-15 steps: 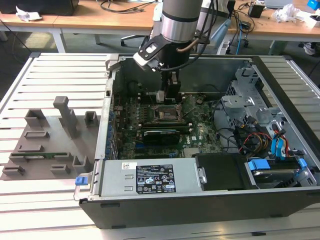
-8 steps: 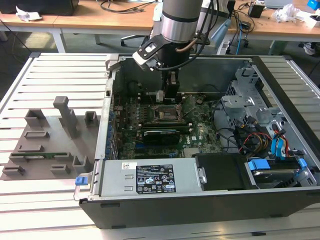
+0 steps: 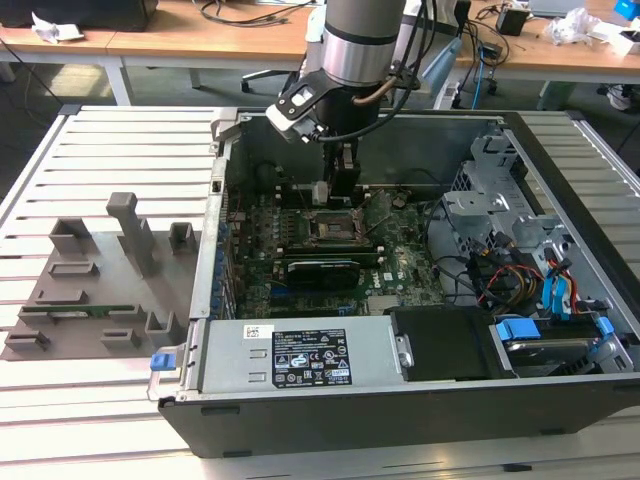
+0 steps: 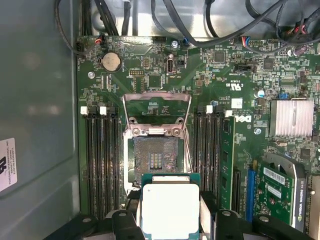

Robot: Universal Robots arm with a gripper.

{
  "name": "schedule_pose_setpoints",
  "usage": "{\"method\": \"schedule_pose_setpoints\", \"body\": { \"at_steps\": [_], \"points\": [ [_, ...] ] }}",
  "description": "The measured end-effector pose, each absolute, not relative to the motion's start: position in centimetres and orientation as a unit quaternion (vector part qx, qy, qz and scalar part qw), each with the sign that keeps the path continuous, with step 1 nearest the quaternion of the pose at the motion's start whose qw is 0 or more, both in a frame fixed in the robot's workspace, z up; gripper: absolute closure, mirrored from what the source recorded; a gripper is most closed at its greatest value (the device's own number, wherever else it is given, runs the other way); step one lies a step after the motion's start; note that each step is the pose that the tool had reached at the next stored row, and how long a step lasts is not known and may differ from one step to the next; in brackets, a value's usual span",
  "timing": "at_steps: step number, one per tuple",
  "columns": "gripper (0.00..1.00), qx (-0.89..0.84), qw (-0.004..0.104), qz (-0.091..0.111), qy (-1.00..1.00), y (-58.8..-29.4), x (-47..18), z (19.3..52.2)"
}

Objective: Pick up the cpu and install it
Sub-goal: 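Place the cpu into insertion slot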

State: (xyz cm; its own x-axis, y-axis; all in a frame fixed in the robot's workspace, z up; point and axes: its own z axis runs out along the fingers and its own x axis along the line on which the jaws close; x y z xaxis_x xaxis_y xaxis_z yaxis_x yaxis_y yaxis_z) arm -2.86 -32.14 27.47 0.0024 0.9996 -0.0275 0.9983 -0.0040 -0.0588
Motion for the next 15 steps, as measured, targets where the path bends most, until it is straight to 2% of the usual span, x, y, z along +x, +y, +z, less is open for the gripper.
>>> {"method": "schedule_pose_setpoints", "body": {
  "at_steps": [15],
  "points": [
    [0.45,-0.708,0.011,0.03,-0.706,-32.1,-2.8,26.0]
  ]
}}
